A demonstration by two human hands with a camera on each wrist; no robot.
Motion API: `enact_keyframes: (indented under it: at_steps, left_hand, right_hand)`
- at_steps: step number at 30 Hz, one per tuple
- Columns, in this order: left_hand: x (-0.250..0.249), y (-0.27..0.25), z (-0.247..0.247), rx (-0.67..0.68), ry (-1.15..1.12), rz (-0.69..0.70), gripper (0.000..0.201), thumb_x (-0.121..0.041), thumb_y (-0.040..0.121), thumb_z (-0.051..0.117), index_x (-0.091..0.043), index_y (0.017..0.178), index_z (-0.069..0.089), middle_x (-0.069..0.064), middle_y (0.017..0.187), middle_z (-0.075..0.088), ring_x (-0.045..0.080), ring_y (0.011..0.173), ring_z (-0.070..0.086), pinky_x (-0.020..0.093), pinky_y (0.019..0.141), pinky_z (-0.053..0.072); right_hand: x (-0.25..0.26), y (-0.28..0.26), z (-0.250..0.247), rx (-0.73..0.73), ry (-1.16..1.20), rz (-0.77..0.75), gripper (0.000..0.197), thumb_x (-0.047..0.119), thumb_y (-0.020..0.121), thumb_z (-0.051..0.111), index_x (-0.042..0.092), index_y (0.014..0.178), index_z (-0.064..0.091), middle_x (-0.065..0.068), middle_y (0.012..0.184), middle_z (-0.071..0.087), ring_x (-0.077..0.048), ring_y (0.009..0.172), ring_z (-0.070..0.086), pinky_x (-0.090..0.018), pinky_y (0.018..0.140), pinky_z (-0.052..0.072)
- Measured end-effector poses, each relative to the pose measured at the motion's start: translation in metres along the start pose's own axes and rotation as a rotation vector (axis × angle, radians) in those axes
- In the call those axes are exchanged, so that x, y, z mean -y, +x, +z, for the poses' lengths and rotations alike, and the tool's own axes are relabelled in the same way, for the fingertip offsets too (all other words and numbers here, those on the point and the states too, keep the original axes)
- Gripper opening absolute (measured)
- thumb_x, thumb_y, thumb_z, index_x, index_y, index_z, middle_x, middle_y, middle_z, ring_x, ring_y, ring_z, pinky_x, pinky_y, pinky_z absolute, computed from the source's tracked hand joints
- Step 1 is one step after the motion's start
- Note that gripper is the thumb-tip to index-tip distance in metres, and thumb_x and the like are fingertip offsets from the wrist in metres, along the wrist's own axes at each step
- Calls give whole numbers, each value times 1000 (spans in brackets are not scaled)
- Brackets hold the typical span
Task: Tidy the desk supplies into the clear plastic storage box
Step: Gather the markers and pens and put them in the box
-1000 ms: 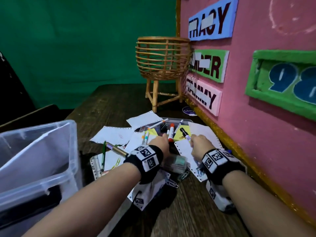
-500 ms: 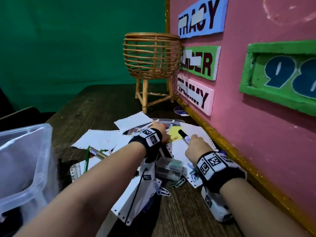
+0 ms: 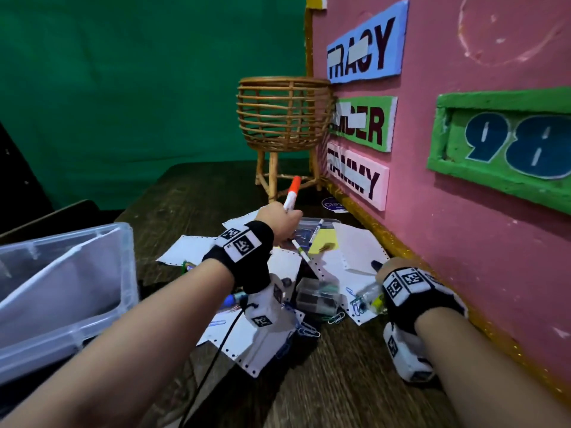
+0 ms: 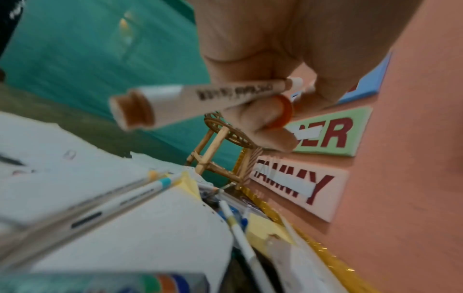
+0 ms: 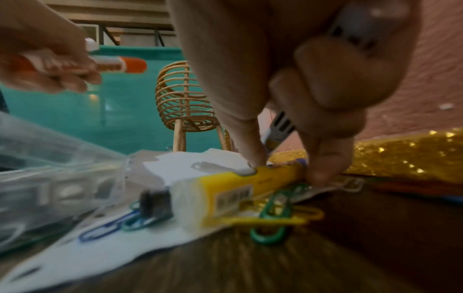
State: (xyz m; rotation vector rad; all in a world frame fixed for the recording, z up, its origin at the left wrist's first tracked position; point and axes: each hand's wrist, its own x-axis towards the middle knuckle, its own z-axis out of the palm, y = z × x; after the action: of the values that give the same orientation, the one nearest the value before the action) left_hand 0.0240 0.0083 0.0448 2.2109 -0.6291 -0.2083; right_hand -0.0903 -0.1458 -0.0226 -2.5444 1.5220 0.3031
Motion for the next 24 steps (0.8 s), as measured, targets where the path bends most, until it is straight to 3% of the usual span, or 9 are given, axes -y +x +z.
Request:
enact_keyframes:
  at_steps: [2, 3, 4, 6, 12, 15, 17, 21, 24]
  left_hand:
    - [1, -15, -3, 22, -151, 6, 14, -17, 93, 42, -4, 88, 46, 5, 65, 52, 15, 42, 54, 17, 32, 40]
    - [2, -19, -1, 39, -205, 1, 11, -15, 93, 42, -4, 91, 44, 5, 66, 50, 16, 47, 53, 19, 35, 41]
    - [4, -25, 0, 49, -241, -4, 8, -14, 93, 42, -5, 93, 43, 5, 66, 47, 17, 50, 49, 20, 37, 39]
    - [7, -36, 4, 71, -288, -16, 7, -13, 93, 43, -7, 93, 45, 4, 66, 43, 14, 48, 39, 19, 37, 33]
    - [9, -65, 16, 148, -283, -11, 11, -15, 90, 53, -17, 80, 54, 0, 62, 42, 11, 44, 35, 19, 38, 30]
    - [6, -75, 20, 167, -361, -37, 21, -32, 89, 58, -13, 84, 52, 0, 58, 38, 12, 43, 33, 17, 37, 28]
    - [1, -82, 24, 205, -464, -40, 30, -40, 91, 53, -14, 79, 49, -1, 55, 33, 11, 41, 29, 15, 36, 24]
    - [-8, -94, 37, 239, -573, 5, 35, -45, 95, 42, -17, 75, 39, -1, 55, 30, 9, 37, 26, 12, 35, 19]
    - [-9, -101, 50, 199, -536, 88, 35, -44, 97, 39, -17, 73, 40, -1, 56, 38, 8, 34, 34, 12, 32, 24]
  right_hand:
    - [-7, 1, -1, 20, 90, -6, 66, 31, 84, 62, 4, 138, 35, -24, 140, 41, -41, 124, 44, -52, 101, 39]
    - [-11, 1, -5, 8, 142, -46, 47, 27, 81, 64, 5, 122, 54, -21, 119, 56, -36, 109, 54, -41, 91, 46]
    - [-16, -4, -8, -11, 208, -109, 21, 24, 84, 60, 4, 92, 58, -14, 93, 59, -30, 92, 55, -30, 77, 45]
    - [-25, -6, -9, -14, 329, -133, 29, 28, 88, 54, 7, 69, 49, -7, 68, 47, -25, 75, 50, -24, 59, 37]
    - [-50, -4, -7, -82, 704, -219, 26, 25, 75, 64, 10, 60, 50, -16, 70, 53, -29, 67, 53, -32, 61, 39]
    - [-56, -15, -13, -14, 919, -291, 28, 21, 85, 58, 9, 61, 51, -9, 55, 56, -23, 46, 53, -24, 46, 40]
    - [-53, -20, -14, 79, 1085, -396, 25, 13, 91, 51, 8, 66, 51, -6, 52, 55, -11, 30, 48, -18, 34, 39]
    - [-38, -44, -13, 178, 1275, -620, 23, 8, 94, 47, 13, 72, 45, -1, 56, 47, -5, 36, 43, -16, 41, 38]
    - [-22, -65, -7, 210, 1367, -686, 26, 19, 94, 50, 13, 69, 46, 2, 50, 43, -6, 41, 40, -15, 43, 36]
